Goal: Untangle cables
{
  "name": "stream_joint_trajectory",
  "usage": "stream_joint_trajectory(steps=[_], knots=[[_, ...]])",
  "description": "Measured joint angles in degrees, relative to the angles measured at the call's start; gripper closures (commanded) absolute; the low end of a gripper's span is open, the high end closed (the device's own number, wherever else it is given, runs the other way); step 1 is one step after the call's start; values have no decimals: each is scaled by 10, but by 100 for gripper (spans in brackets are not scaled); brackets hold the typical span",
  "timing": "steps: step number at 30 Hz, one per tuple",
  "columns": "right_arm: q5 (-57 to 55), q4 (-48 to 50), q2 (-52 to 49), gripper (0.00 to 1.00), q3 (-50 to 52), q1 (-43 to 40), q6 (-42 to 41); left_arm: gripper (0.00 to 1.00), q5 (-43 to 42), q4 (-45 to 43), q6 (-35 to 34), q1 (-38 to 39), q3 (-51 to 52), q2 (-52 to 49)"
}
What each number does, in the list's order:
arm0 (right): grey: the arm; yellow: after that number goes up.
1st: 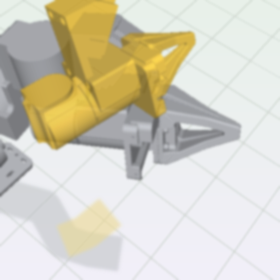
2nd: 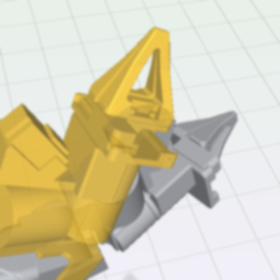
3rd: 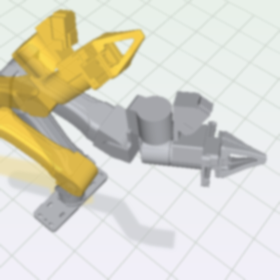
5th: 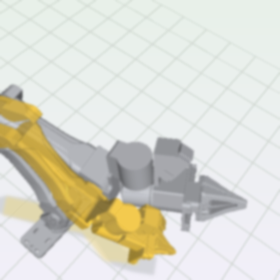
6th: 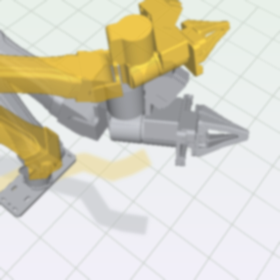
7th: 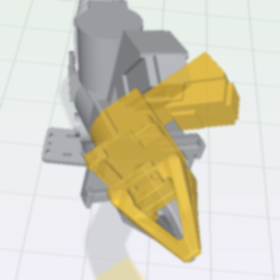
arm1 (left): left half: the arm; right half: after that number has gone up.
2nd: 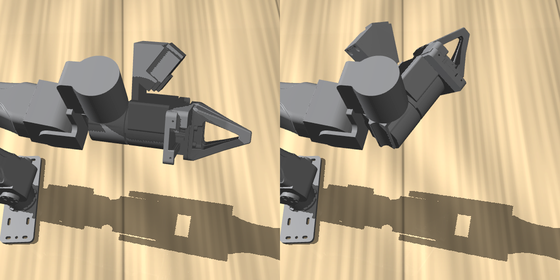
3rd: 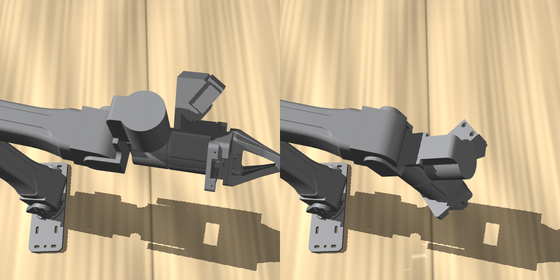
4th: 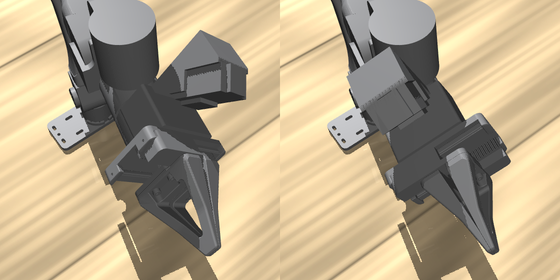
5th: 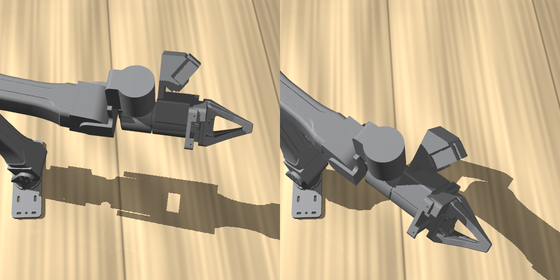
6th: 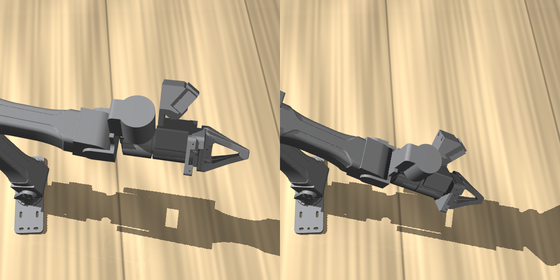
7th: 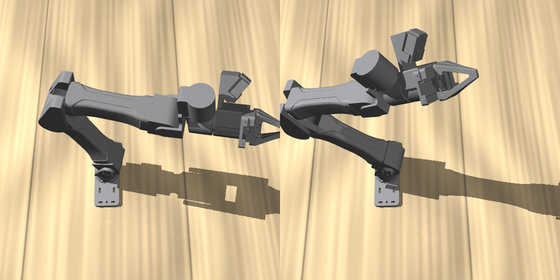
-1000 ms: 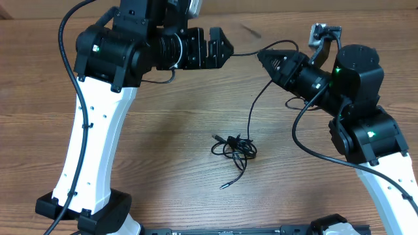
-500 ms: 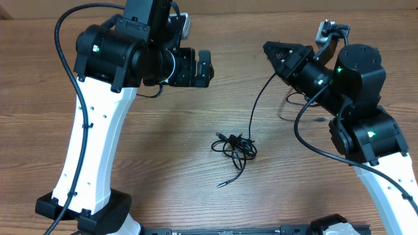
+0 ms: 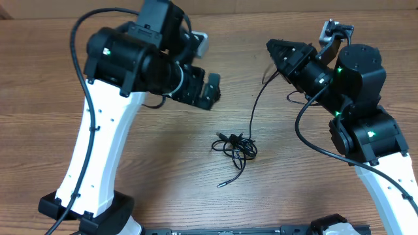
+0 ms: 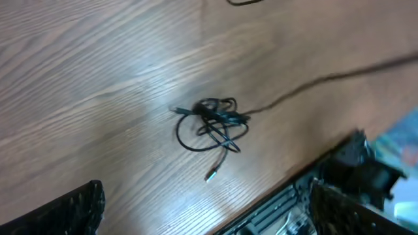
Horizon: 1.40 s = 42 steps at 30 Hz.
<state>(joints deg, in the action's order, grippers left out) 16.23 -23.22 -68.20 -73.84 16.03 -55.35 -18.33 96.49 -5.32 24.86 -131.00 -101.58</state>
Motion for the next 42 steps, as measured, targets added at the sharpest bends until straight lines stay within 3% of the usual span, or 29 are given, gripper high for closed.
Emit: stream_joint_trajectory(steps=[5,25,33,42], knots=[[-14,0,0,96,0,0,-11,0,3,-7,29,21,0,0],[-36,13,0,96,0,0,-17,0,1,2,32,35,2,0],[-52,13,0,96,0,-8,-17,0,-1,-2,54,37,77,4],[-58,-23,0,96,0,-69,-20,0,17,-71,37,36,107,4]])
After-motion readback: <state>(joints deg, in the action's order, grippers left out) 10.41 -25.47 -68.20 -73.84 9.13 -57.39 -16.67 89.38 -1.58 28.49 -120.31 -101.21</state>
